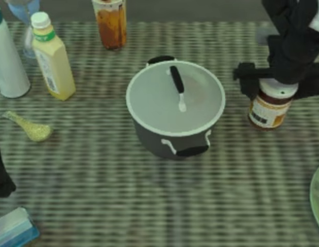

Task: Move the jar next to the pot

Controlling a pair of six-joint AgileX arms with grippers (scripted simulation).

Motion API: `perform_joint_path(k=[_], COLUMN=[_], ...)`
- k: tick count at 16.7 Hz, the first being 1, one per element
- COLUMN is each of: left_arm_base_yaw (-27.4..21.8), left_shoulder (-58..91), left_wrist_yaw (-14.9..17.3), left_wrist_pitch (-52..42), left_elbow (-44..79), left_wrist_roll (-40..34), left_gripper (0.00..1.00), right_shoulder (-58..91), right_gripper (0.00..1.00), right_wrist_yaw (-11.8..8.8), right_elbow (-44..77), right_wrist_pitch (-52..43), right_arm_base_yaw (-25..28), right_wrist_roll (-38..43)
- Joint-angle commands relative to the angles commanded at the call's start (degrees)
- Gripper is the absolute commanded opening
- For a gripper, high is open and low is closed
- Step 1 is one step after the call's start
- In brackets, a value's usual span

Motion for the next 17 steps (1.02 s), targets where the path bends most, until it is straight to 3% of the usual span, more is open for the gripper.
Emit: perform_joint_path(k=[8, 17], left_arm_base_yaw=[0.0, 0.0], left_shoulder=[0.0, 0.0], left_wrist_yaw=[0.0, 0.0], left_wrist_pitch=[0.0, 0.0], left_elbow=[0.0, 0.0], left_wrist_roll=[0.0, 0.0], left_gripper=[1.00, 1.00], right_shoulder=[2.1, 2.1], right_gripper=[0.00, 0.68], right_wrist_yaw=[0.1, 0.1], right_elbow=[-3.8, -3.8], right_wrist_pitch=[6.0, 6.0], right_arm_base_yaw=[0.1, 0.1], right_wrist_roll=[-0.1, -0.1])
